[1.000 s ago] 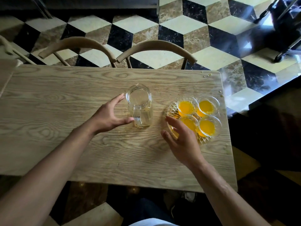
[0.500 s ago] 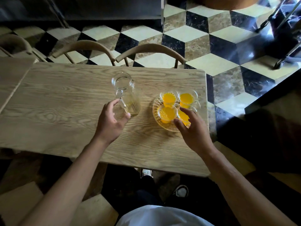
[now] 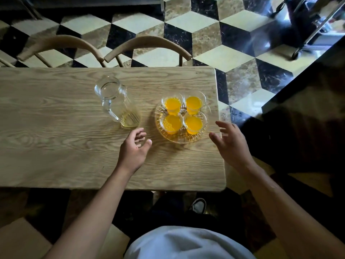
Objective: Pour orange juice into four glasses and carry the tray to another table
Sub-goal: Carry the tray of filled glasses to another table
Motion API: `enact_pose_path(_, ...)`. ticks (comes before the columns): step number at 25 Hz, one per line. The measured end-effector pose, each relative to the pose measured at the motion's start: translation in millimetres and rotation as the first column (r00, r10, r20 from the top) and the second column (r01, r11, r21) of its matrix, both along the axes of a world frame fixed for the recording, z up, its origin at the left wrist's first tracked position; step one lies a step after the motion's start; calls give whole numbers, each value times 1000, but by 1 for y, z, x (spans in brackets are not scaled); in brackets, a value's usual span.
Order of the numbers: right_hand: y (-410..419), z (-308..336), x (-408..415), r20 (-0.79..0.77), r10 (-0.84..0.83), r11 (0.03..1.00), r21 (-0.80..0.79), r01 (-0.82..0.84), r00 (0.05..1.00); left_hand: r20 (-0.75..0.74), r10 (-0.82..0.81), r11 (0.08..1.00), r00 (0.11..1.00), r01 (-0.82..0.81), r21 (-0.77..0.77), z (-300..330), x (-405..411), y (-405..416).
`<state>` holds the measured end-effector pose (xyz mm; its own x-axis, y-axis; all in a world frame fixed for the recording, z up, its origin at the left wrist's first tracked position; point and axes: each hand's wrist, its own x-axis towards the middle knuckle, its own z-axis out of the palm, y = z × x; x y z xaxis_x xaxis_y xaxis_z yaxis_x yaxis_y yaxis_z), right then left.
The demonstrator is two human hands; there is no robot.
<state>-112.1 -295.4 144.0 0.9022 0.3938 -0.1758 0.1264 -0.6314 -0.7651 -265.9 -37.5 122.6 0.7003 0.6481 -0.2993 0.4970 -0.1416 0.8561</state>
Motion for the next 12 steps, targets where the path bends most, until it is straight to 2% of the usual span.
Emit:
enact_pose_path(7,11,-38,26,-165,-190,980,-87,178,968,-135,-63,997,989,69,40,-60,34,28)
enact_pose_path(12,17,-63,44,-214,-271,958,-158,240,939,-197,-83,994,977,95,50,-80,58,44)
